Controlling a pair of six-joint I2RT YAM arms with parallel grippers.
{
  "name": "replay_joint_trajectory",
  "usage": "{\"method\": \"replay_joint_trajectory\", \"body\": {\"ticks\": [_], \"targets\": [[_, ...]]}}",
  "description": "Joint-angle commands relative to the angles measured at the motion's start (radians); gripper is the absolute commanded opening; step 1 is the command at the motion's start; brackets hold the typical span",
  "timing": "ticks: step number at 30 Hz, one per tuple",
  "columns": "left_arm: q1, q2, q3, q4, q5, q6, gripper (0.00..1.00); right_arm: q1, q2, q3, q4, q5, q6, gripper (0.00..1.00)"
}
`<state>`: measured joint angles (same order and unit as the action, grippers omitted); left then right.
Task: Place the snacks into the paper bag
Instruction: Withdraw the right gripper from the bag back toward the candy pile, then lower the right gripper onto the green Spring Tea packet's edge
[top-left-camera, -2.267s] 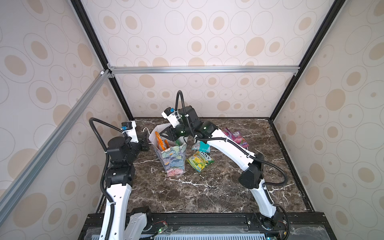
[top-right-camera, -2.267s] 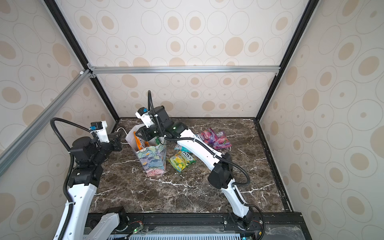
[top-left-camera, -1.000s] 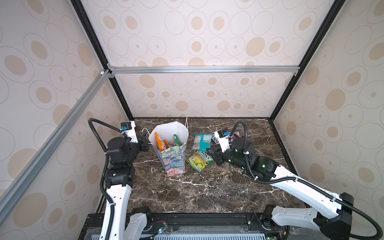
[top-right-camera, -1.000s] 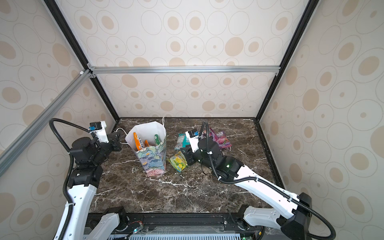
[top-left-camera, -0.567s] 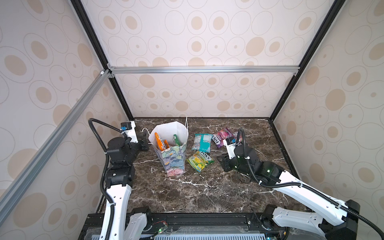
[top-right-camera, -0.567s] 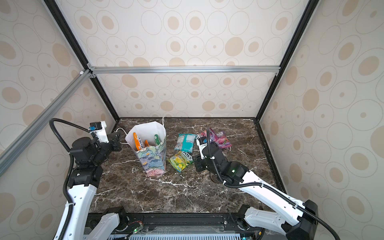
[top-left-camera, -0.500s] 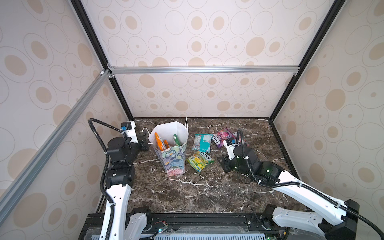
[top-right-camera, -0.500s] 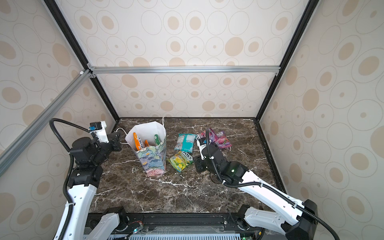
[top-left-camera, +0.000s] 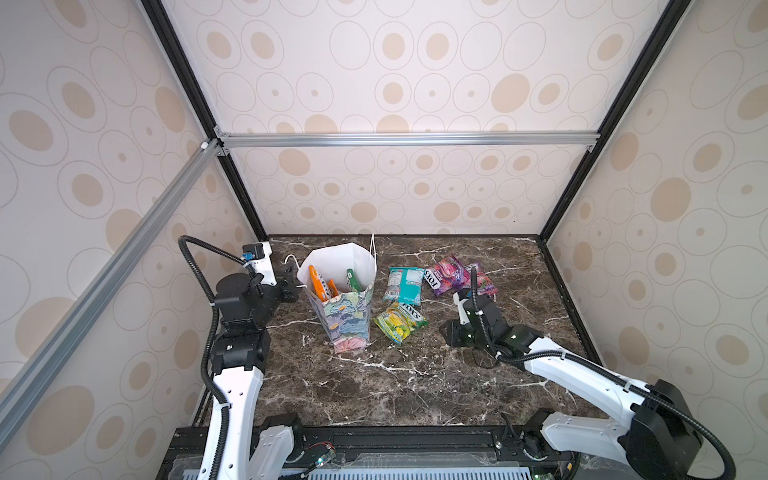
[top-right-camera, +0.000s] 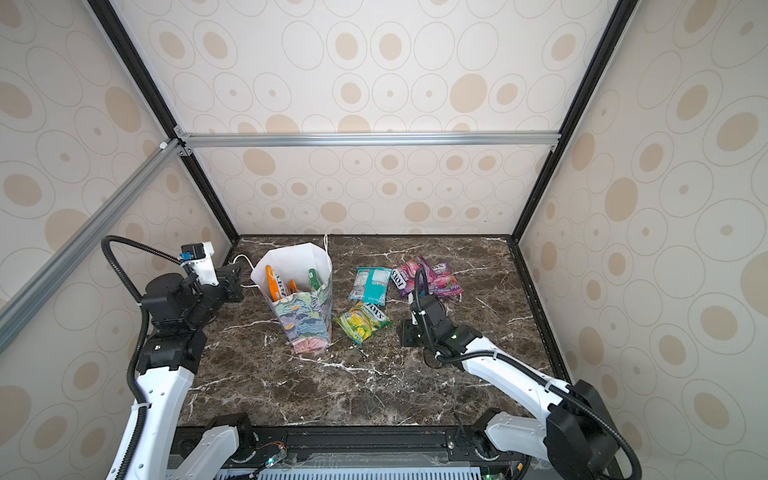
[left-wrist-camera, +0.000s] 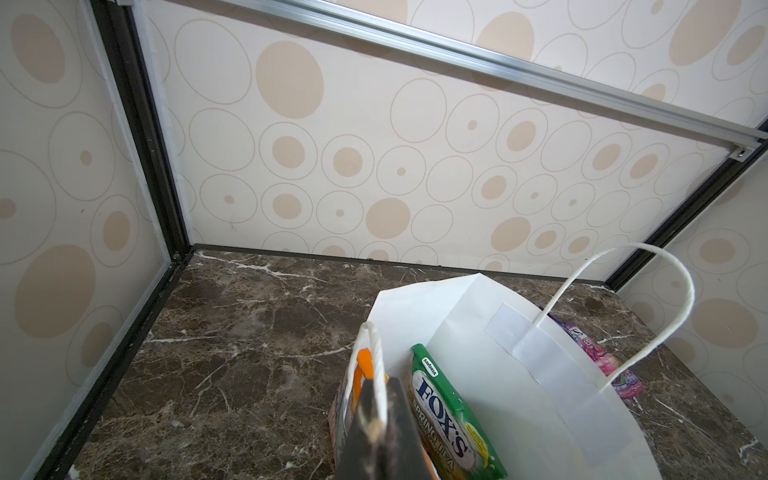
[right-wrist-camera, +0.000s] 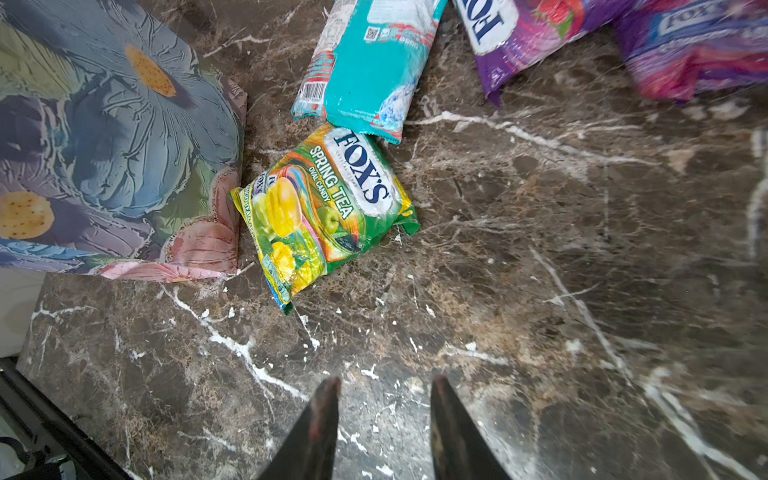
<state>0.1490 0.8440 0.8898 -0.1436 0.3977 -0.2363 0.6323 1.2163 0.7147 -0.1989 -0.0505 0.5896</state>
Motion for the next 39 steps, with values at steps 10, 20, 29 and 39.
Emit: {"method": "replay_joint_trajectory", "body": {"ticks": [10,20,29,39], "targets": [[0.004,-0.004,0.009,0.01,0.005,0.014,0.0,-0.039,0.167,-0.174,0.549,-0.169,0.333,0.5],[0.003,-0.008,0.008,0.011,0.009,0.014,0.0,-0.039,0.157,-0.226,0.596,-0.093,0.373,0.53],[0.004,-0.008,0.008,0.011,0.009,0.012,0.0,-0.038,0.27,-0.236,0.769,-0.13,0.475,0.53],[0.004,-0.011,0.008,0.012,0.004,0.014,0.0,-0.038,0.389,-0.191,0.837,-0.136,0.5,0.54]]}}
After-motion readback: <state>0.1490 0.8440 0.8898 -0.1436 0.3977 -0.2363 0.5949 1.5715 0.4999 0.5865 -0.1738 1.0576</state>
